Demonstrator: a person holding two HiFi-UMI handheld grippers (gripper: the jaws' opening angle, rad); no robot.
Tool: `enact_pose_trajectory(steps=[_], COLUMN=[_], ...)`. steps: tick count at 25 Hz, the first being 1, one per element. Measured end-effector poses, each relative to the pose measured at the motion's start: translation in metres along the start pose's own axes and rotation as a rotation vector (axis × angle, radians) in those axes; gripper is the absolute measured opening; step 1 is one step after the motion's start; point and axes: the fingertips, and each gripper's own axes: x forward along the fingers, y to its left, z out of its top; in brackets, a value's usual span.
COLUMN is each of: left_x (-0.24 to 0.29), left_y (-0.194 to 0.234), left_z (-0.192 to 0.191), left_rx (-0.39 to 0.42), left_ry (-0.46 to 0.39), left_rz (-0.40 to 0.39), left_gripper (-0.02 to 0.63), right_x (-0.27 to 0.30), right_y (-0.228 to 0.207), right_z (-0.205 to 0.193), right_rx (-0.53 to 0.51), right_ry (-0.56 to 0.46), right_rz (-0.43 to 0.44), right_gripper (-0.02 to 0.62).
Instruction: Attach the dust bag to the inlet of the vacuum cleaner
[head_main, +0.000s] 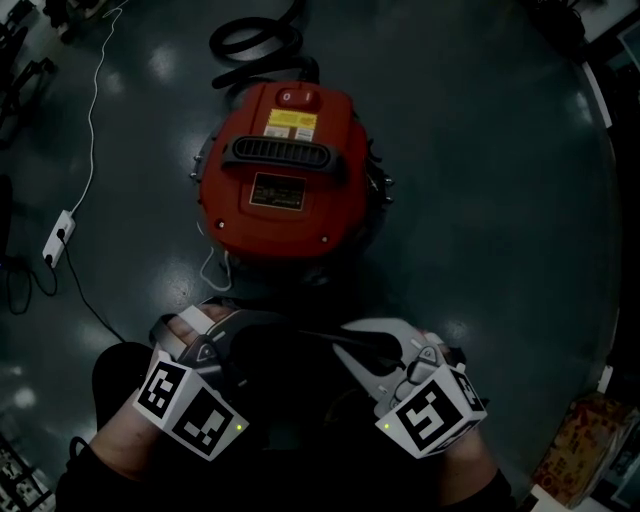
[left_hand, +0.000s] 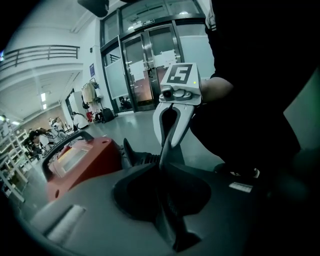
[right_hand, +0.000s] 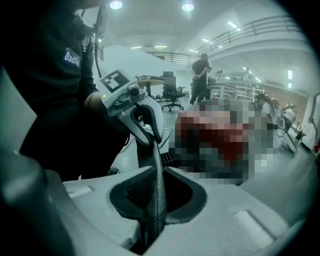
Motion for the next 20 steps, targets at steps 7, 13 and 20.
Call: enact_pose_trajectory(steps=[7, 13, 20], left_x=[0.0033, -0.001, 0.0085], left_y=[0.0015, 0.002, 0.008], left_z=[-0.0008, -0.0071, -0.0009], left_rx=[-0.022, -0.043, 0.008], left_ry=[0.006, 0.003, 0.023], left_rz=[0.003, 0.018, -0.021], left_gripper=[0.051, 0.049, 0.057], right_x=[0.0012, 0.0075, 0.0006], right_y=[-0.0043, -0.0073, -0.0072], right_z=[-0.0003, 0.0057, -0.0026], right_rx=[-0.075, -0.134, -0.008], right_ry=[0.047, 0.048, -0.016], right_rz=[0.006, 0.056, 0.025], right_gripper=[0.043, 0.054, 0.046])
